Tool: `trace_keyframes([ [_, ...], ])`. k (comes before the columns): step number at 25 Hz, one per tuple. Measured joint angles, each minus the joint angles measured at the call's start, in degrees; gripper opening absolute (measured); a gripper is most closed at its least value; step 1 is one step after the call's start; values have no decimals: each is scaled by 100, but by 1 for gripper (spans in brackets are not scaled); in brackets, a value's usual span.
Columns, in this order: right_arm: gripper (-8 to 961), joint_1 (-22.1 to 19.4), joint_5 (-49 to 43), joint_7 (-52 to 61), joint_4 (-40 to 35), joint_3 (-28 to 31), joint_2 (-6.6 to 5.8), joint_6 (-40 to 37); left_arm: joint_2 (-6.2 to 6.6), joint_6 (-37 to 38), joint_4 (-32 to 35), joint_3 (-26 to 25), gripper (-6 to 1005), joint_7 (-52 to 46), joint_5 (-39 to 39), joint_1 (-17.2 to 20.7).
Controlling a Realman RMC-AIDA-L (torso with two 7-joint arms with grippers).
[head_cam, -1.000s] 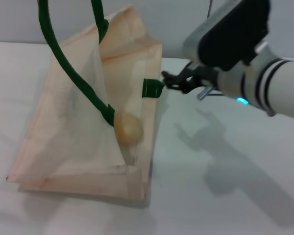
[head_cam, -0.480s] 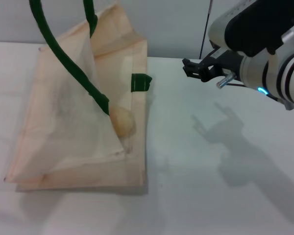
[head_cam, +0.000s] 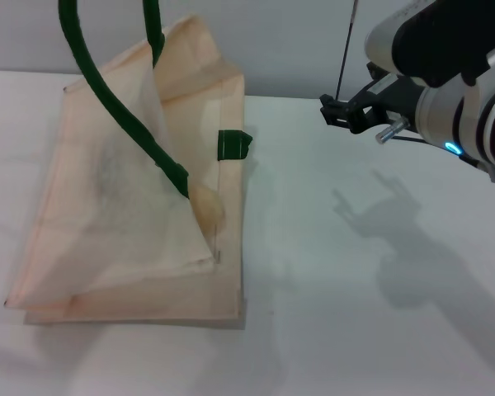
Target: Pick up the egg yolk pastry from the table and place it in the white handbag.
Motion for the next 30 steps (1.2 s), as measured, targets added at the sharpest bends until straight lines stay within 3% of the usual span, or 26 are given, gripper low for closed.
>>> trace_keyframes([
  [2, 774, -1, 0, 0, -2, 18, 0, 0, 1, 11, -27, 4, 489, 2, 0, -1],
  [21, 772, -41, 0, -6, -10, 54, 0, -23, -8, 307, -758, 147, 496, 164, -34, -49],
  [26, 772, -23, -81, -6, -10, 74, 3, -136, -13, 331, -818, 254, 662, 172, -145, -32],
  [30, 771, -57, -195, 0, -109, 221, 64, -153, -13, 404, -1163, 247, 661, 138, -153, -32],
])
